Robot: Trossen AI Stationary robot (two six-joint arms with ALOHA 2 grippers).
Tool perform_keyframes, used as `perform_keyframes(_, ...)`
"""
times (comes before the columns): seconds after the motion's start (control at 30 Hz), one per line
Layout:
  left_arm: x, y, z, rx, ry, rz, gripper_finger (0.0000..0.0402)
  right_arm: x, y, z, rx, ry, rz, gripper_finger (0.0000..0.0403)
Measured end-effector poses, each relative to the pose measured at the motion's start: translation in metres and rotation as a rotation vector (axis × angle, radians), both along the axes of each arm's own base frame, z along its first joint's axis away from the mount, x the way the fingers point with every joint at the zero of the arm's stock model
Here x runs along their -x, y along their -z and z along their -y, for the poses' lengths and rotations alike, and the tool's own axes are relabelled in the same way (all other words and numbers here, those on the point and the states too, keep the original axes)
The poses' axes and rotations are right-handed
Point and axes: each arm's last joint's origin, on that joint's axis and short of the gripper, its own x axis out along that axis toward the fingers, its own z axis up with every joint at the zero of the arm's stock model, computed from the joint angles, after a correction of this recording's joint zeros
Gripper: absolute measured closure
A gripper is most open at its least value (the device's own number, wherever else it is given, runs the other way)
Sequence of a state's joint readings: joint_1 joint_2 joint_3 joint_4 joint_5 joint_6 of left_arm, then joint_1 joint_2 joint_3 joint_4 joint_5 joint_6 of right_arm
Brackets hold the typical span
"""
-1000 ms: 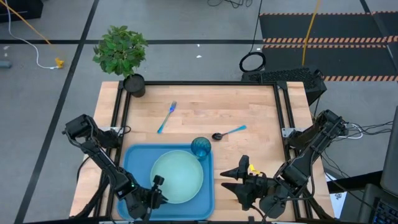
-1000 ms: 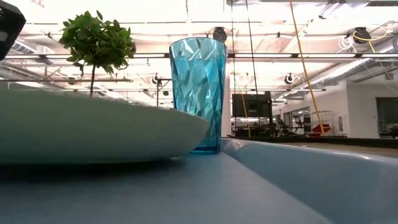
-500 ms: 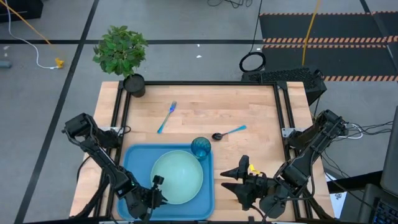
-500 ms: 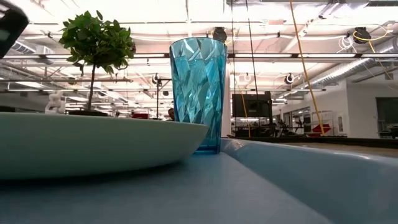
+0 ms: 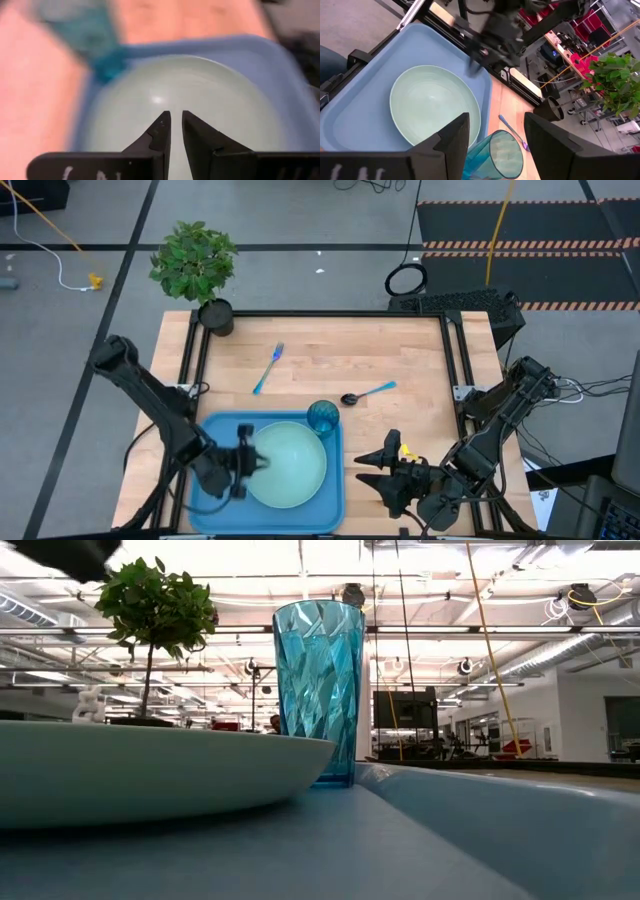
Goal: Pick and place plate/cup/fork/spoon on tray
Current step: Put the blue fork beside the white plate
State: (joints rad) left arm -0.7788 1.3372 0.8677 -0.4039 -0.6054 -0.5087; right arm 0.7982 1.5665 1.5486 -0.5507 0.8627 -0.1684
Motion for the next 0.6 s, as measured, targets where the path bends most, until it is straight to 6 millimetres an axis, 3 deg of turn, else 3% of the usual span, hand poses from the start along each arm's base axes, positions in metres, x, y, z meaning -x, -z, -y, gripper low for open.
perform_keyframes(0.33, -0.008, -0.025, -0.097, -0.029, -0.443, -0.018, 0.0350, 0.000, 0.000, 0.000, -0.007, 0.005, -0.002, 0.0222)
perform_keyframes(0.6, -0.022, -0.024, -0.158, -0.020, -0.734, -0.022, 0.0350, 0.001, 0.002, 0.001, -0.006, 0.011, -0.013, 0.0222)
